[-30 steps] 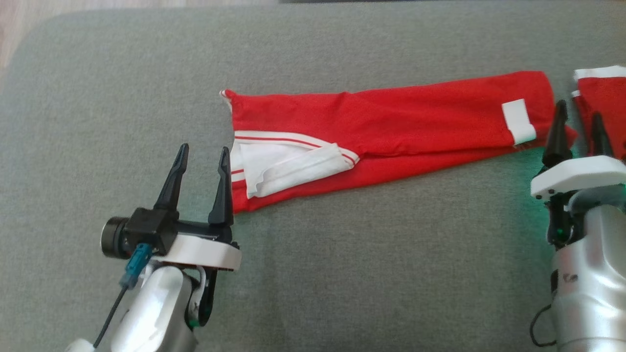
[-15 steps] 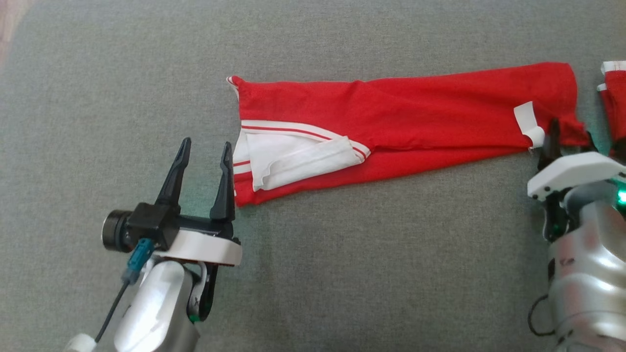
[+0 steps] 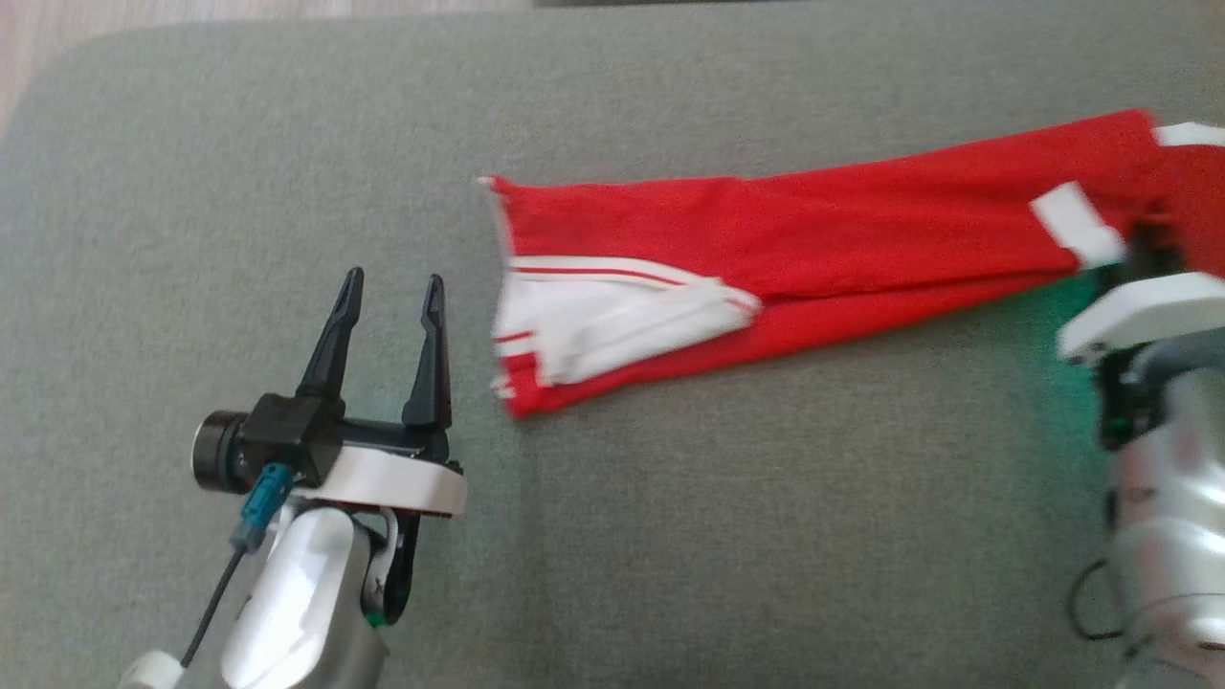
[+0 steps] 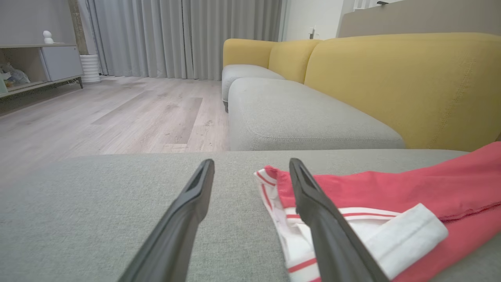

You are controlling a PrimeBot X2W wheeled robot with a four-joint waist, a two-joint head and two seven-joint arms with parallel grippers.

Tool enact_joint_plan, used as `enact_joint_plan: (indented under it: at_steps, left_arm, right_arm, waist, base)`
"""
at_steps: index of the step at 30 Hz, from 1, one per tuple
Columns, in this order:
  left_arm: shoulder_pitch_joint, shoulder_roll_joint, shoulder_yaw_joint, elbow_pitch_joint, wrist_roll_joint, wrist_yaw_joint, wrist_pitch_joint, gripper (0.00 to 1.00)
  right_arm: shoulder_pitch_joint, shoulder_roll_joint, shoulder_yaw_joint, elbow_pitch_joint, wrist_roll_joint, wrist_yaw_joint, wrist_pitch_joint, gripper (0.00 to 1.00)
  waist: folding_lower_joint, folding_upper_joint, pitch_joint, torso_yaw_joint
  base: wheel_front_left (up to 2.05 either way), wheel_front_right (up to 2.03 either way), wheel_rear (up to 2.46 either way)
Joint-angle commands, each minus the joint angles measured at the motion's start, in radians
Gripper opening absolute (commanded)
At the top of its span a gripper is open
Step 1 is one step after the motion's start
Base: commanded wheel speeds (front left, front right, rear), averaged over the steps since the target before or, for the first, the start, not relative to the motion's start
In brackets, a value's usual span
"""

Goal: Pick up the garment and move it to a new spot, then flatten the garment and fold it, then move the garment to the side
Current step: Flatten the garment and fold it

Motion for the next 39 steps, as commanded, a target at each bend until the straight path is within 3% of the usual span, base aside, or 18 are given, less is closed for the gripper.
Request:
enact_joint_plan:
  at_steps: [1, 9, 18, 25, 31, 39]
  left_arm:
    - [-0.01, 0.006, 0.038, -0.027, 0.011, -0.006, -0.008, 1.0]
    - [0.012, -0.004, 0.051, -0.031, 0.022, -0.014, -0.008, 1.0]
    - [0.039, -0.013, 0.063, -0.032, 0.03, -0.021, -0.008, 1.0]
    - [0.049, -0.015, 0.067, -0.033, 0.037, -0.027, -0.008, 1.0]
    - [0.048, -0.018, 0.061, -0.034, 0.042, -0.031, -0.008, 1.0]
    - [0.034, -0.023, 0.045, -0.034, 0.043, -0.034, -0.008, 1.0]
  right_arm:
    - [-0.008, -0.026, 0.021, -0.044, 0.012, -0.001, -0.011, 0.0]
    - [0.043, -0.079, 0.041, -0.168, 0.082, -0.001, 0.024, 0.0]
    - [0.101, 0.016, 0.194, -0.344, 0.15, -0.001, 0.063, 0.0]
    - [0.148, 0.059, 0.389, -0.435, 0.219, -0.001, 0.097, 0.0]
    - [0.158, 0.06, 0.559, -0.429, 0.343, -0.001, 0.091, 0.0]
    - [0.123, 0.06, 0.742, -0.33, 0.428, -0.001, 0.047, 0.0]
  waist:
    - [0.0, 0.0, -0.017, -0.013]
    - [0.0, 0.0, -0.069, -0.026]
    - [0.0, 0.0, -0.13, -0.006]
    - [0.0, 0.0, -0.164, 0.027]
    - [0.0, 0.0, -0.166, 0.059]
    - [0.0, 0.0, -0.135, 0.116]
  base:
    - [0.0, 0.0, 0.0]
    - [0.0, 0.0, 0.0]
    - [0.0, 0.0, 0.0]
    - [0.0, 0.0, 0.0]
    - [0.0, 0.0, 0.0]
    - [0.0, 0.0, 0.0]
